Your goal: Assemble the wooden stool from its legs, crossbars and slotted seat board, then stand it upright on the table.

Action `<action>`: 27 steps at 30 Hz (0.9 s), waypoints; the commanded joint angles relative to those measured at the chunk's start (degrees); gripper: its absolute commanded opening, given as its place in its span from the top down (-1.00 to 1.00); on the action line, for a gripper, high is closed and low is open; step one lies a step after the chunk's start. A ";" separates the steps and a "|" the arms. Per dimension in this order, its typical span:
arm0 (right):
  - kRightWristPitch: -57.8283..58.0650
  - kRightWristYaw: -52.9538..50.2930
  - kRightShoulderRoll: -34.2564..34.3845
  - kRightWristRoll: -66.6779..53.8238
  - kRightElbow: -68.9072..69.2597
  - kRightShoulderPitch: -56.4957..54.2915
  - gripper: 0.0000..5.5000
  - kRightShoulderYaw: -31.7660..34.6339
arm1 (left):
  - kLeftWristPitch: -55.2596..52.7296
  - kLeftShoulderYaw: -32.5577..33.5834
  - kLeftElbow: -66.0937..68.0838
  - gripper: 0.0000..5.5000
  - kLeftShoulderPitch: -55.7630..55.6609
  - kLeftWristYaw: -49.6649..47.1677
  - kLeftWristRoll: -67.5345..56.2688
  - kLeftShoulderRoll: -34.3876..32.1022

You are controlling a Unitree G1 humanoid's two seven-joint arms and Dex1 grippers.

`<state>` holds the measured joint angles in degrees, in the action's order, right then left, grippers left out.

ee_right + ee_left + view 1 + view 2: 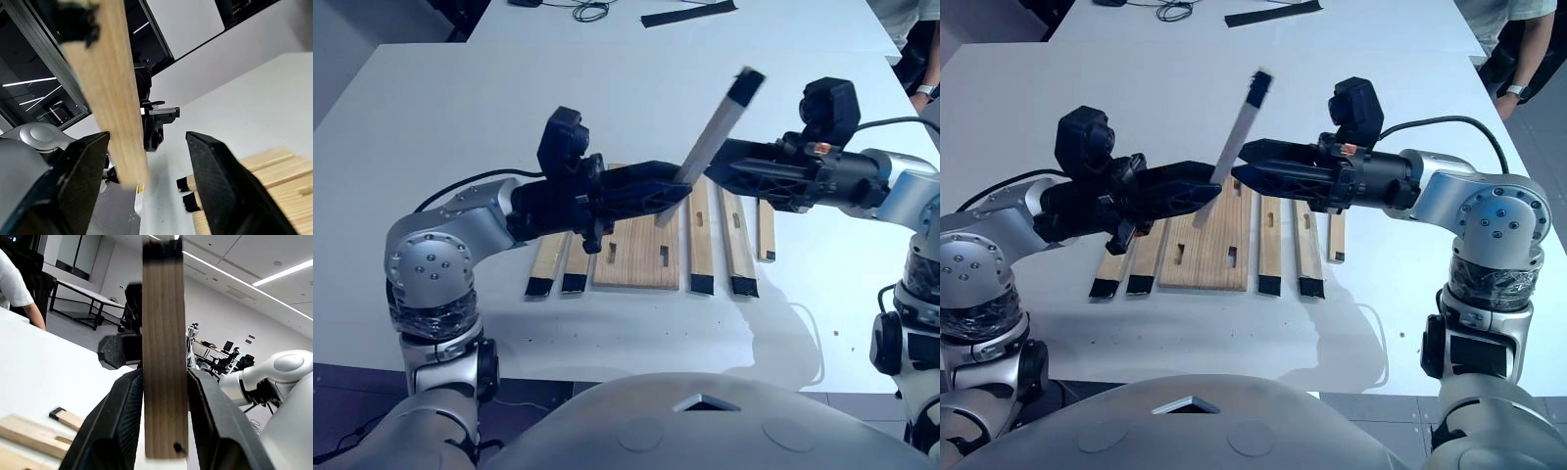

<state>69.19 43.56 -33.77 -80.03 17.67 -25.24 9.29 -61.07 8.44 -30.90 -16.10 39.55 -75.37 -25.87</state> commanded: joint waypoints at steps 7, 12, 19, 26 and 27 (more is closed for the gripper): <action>-1.15 1.67 -3.23 1.27 3.88 0.09 -0.06 -0.99 | 3.74 -2.89 0.67 0.52 1.80 1.31 4.47 -3.60; -2.25 3.83 -4.92 4.15 3.57 -0.78 -0.06 -2.07 | 4.39 -3.65 -0.18 0.52 3.34 3.13 5.57 -5.72; -2.63 7.46 -6.09 7.16 3.19 -1.20 -0.06 -4.71 | 4.53 -6.37 -1.80 0.52 4.41 8.34 7.99 -10.65; -1.97 9.34 -6.52 7.32 4.69 -1.83 -0.06 -6.97 | 5.00 -7.77 -1.28 0.52 3.85 11.53 9.86 -13.10; -2.09 9.63 -6.52 7.65 4.74 -2.05 -0.06 -7.44 | 5.07 -7.89 -1.28 0.52 3.81 11.75 10.01 -13.21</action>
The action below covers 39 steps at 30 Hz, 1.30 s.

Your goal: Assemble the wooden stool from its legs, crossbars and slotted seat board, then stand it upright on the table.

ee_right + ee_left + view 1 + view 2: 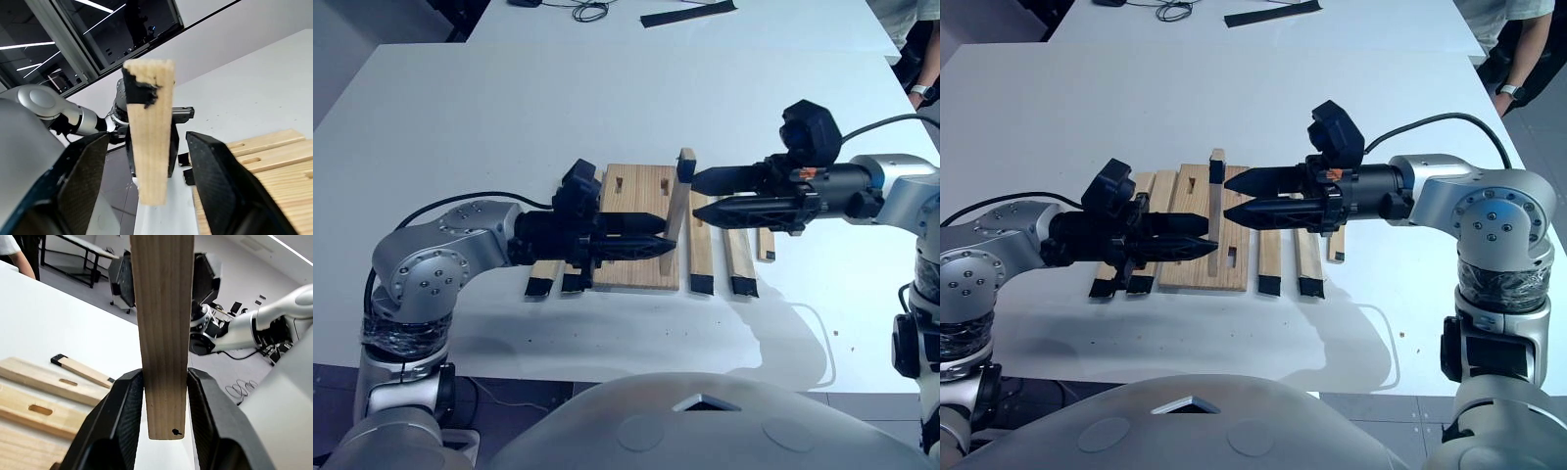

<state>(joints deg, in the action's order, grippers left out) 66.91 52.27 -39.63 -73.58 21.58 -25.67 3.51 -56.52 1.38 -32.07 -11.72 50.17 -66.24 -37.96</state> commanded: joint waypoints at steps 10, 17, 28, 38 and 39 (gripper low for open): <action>-1.60 3.17 -0.28 6.65 0.26 -3.05 -0.06 -6.50 | 0.34 -1.71 -0.70 0.52 -1.20 1.50 0.92 -1.67; -2.47 4.84 0.35 9.45 1.23 -3.70 -0.06 -9.07 | -0.05 -2.27 -0.77 0.52 -1.83 1.69 0.86 -2.61; -2.56 4.77 1.84 10.40 1.70 -4.05 -0.06 -10.42 | 0.29 -4.41 0.91 0.52 -2.30 0.97 4.07 -2.67; -2.86 4.03 3.08 11.90 1.69 -3.81 -0.06 -10.97 | 1.35 -6.14 1.61 0.52 -2.15 2.27 8.16 -3.28; -2.94 4.04 3.16 12.14 1.72 -3.72 0.01 -11.02 | 1.40 -6.21 1.71 0.52 -2.22 2.38 8.42 -3.30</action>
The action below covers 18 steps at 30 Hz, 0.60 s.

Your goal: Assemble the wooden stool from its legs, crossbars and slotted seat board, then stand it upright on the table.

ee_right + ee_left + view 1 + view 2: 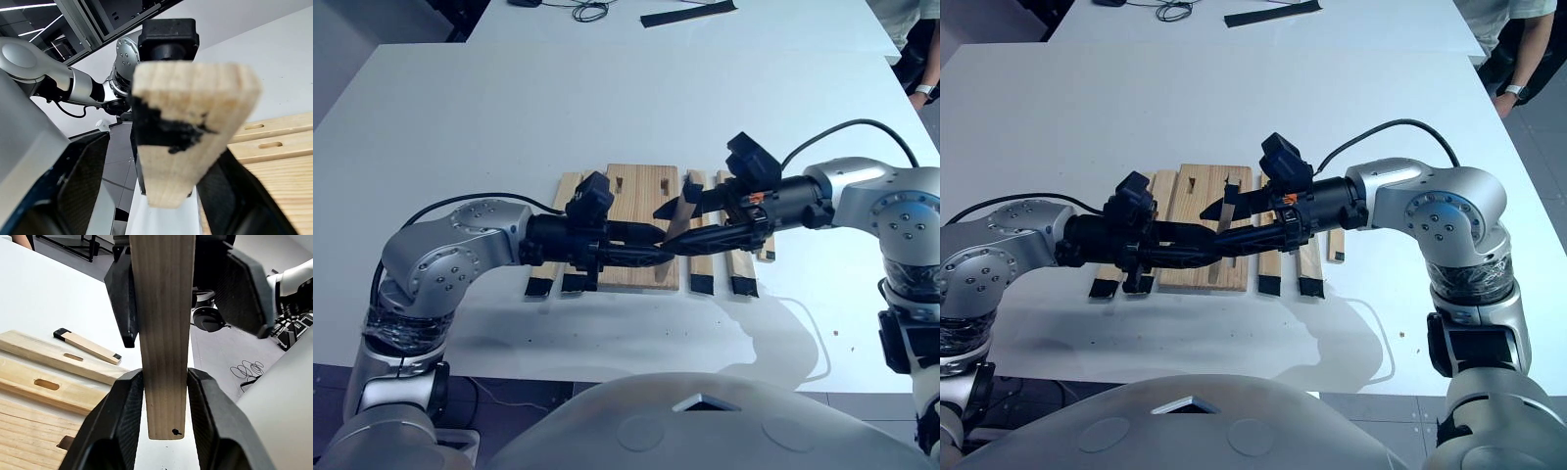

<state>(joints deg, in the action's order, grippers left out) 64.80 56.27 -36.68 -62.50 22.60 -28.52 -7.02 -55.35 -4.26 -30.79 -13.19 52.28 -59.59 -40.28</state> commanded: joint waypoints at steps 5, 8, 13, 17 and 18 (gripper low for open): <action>-1.51 0.53 -0.01 2.65 1.03 -0.27 0.26 -0.85 | 0.08 -0.65 1.15 0.52 -1.39 0.36 2.54 -0.94; -2.16 1.19 -0.48 3.97 1.24 0.05 0.44 -1.59 | -0.16 -0.54 1.52 0.52 -1.78 0.14 2.67 -0.65; -3.48 2.06 -1.23 6.29 1.18 0.39 0.53 -2.89 | -0.30 -0.21 2.68 0.52 -2.70 -0.79 3.27 0.09; -4.70 3.14 -2.43 8.35 1.21 0.79 0.53 -4.04 | -0.21 0.18 4.12 0.52 -3.57 -1.51 4.05 0.73; -5.05 3.41 -2.66 8.79 1.24 0.92 0.53 -4.28 | -0.09 0.23 4.42 0.52 -3.76 -1.60 4.23 0.85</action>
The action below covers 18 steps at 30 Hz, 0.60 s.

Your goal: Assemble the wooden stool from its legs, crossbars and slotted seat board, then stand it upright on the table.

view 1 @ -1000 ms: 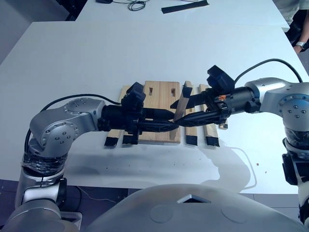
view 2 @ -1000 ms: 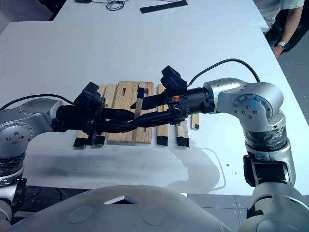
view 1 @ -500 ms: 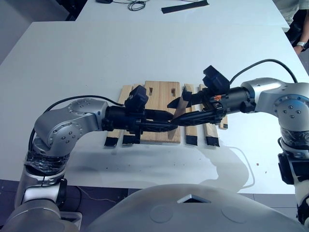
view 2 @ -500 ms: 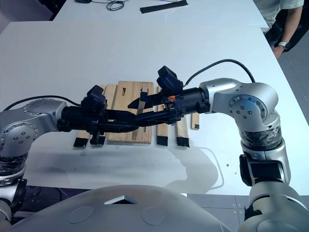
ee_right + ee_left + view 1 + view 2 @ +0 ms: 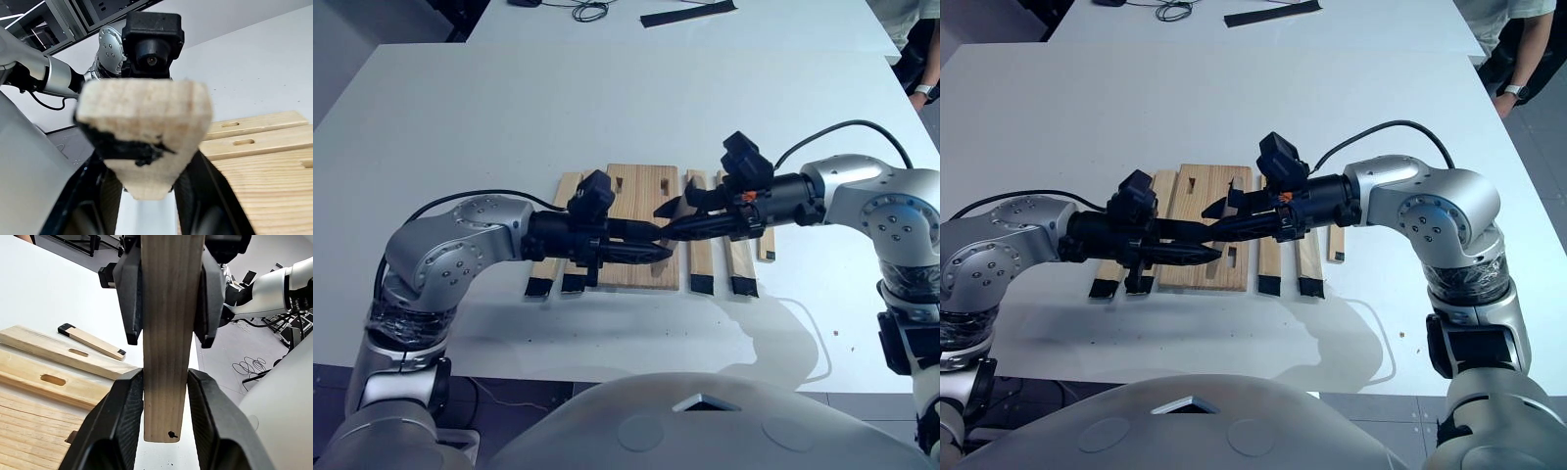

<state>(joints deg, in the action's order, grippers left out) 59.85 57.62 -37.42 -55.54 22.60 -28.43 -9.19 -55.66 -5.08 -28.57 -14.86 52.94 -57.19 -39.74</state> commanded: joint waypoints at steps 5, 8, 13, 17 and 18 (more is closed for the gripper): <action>-1.49 2.45 -1.98 2.77 0.91 0.82 0.53 -2.31 | -0.74 1.85 3.27 0.46 -2.53 -2.85 0.84 1.20; -2.45 2.01 -1.58 3.54 0.62 0.42 0.53 -2.18 | -2.59 3.03 3.53 0.27 -2.47 -2.55 -1.89 1.27; -7.02 2.01 -2.66 8.35 -1.26 -1.89 0.53 -0.91 | -1.37 1.84 5.27 -0.01 -2.12 -3.81 2.61 0.97; -14.79 4.20 -6.94 16.16 -5.28 -4.37 0.53 0.98 | 0.75 3.08 4.87 -0.03 0.61 -2.96 4.23 0.60; -18.42 5.35 -8.56 19.27 -6.34 -3.97 0.53 0.88 | 1.30 3.38 4.86 -0.03 1.28 -3.48 4.78 0.77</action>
<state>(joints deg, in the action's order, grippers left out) 47.71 60.80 -42.09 -41.77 18.42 -31.31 -9.27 -55.49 -2.51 -23.49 -15.39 49.97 -53.92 -38.39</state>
